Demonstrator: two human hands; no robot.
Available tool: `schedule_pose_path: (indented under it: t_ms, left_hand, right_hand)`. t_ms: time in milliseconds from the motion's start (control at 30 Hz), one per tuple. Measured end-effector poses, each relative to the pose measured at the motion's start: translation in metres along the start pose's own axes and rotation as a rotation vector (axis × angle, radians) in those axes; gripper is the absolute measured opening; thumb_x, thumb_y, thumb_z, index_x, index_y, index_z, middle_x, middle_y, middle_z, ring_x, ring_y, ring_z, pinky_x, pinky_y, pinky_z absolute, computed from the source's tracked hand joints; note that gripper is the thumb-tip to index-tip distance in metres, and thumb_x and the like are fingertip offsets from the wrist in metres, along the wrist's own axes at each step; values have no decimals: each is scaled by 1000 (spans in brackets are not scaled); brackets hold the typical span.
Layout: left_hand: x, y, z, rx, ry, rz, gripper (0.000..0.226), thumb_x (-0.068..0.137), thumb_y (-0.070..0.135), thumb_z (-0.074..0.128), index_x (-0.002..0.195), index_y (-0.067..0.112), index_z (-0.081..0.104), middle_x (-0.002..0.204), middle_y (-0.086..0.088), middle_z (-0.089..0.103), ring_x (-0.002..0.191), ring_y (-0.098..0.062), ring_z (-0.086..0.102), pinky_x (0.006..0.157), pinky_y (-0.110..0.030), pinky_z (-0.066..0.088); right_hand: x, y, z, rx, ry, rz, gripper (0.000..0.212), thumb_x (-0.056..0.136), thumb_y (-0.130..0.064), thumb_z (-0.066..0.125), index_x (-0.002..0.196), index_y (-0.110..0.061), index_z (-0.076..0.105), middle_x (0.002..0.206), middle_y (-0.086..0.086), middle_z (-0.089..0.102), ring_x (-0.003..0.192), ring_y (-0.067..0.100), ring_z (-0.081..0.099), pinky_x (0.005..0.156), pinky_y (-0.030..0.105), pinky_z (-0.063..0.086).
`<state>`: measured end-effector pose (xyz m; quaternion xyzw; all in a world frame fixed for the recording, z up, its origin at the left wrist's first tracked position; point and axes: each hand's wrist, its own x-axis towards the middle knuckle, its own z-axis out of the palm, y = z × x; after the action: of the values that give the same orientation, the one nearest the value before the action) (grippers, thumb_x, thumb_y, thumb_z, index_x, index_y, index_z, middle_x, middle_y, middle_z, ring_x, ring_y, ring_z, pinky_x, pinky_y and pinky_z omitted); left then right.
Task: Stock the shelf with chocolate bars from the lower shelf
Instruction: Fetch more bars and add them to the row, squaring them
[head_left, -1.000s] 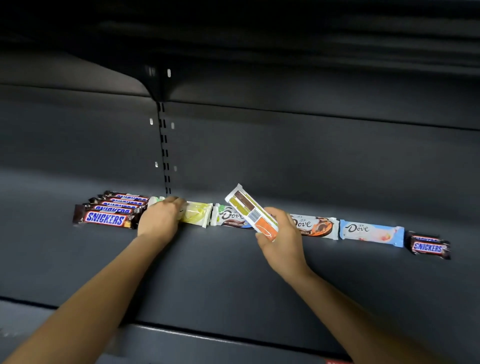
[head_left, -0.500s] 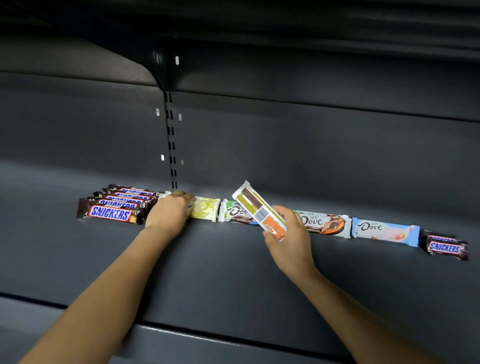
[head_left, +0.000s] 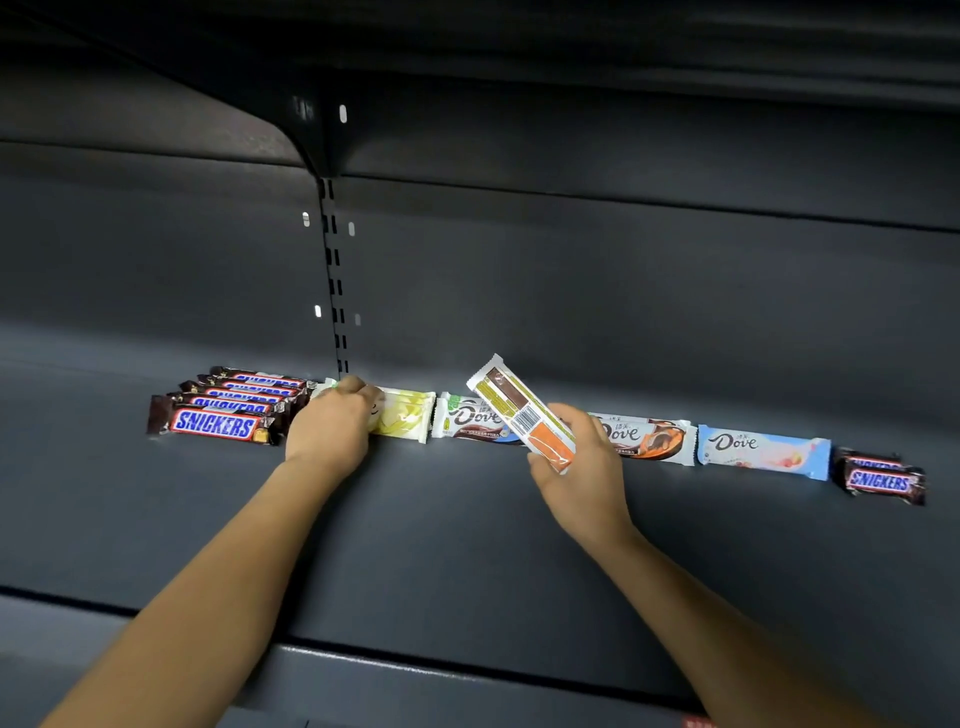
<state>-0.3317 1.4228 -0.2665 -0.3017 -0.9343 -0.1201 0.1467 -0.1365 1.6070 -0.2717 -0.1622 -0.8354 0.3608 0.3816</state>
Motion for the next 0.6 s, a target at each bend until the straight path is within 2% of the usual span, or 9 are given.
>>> schedule_pose_path:
  t_ms: [133, 267, 367, 433, 467, 533, 567, 600]
  left_hand:
    - [-8, 19, -13, -57, 123, 10, 51, 83, 10, 58, 131, 21, 46, 128, -9, 40, 107, -32, 52, 73, -39, 50]
    - [-13, 55, -26, -212, 267, 321, 59, 75, 8, 67, 131, 18, 51, 131, -8, 47, 109, -32, 49, 87, -40, 49]
    - [-9, 84, -33, -300, 177, 433, 64, 73, 14, 72, 133, 21, 49, 137, -3, 46, 116, -26, 46, 101, -32, 35]
    - [-6, 105, -37, -410, 123, 425, 63, 74, 17, 73, 132, 21, 50, 134, -3, 50, 119, -21, 47, 100, -22, 28]
    - [-6, 115, -40, -485, 102, 404, 60, 74, 17, 74, 130, 20, 52, 127, -3, 55, 114, -17, 51, 95, -17, 29]
    - [-7, 130, -44, -672, 36, 311, 50, 76, 15, 74, 124, 18, 58, 100, 1, 65, 87, 1, 59, 79, -7, 35]
    - [-7, 136, -44, -786, -14, 251, 46, 77, 14, 74, 120, 20, 60, 87, 5, 66, 74, 6, 59, 73, -5, 39]
    - [-7, 141, -43, -908, -64, 195, 43, 77, 13, 74, 117, 24, 61, 82, 5, 68, 68, 5, 62, 74, -9, 45]
  right_hand:
    - [4, 0, -7, -1, 20, 3, 43, 79, -6, 65, 120, -19, 57, 104, -6, 54, 90, 8, 54, 74, 5, 40]
    - [9, -1, -17, 65, 54, 61, 35, 83, -14, 63, 117, -19, 60, 103, -7, 58, 94, 8, 55, 77, 13, 39]
    - [14, -1, -22, 153, 67, 122, 17, 86, -23, 61, 102, -22, 67, 93, -9, 65, 90, 10, 60, 82, 20, 44]
    - [16, -3, -27, 313, 68, 210, 10, 86, -23, 57, 82, -24, 66, 76, -6, 66, 72, 11, 62, 75, 30, 50]
    - [17, -5, -29, 394, 73, 254, 15, 88, -21, 56, 76, -22, 66, 69, -2, 64, 64, 12, 59, 68, 31, 50]
    - [18, -5, -33, 453, 96, 303, 28, 92, -22, 54, 67, -16, 62, 61, 4, 62, 55, 14, 56, 58, 29, 47]
    - [19, -5, -36, 456, 114, 326, 32, 93, -25, 54, 64, -13, 61, 58, 5, 61, 52, 15, 55, 54, 27, 45]
    - [19, -5, -39, 460, 131, 358, 36, 93, -28, 54, 62, -11, 59, 55, 6, 60, 50, 17, 55, 51, 27, 44]
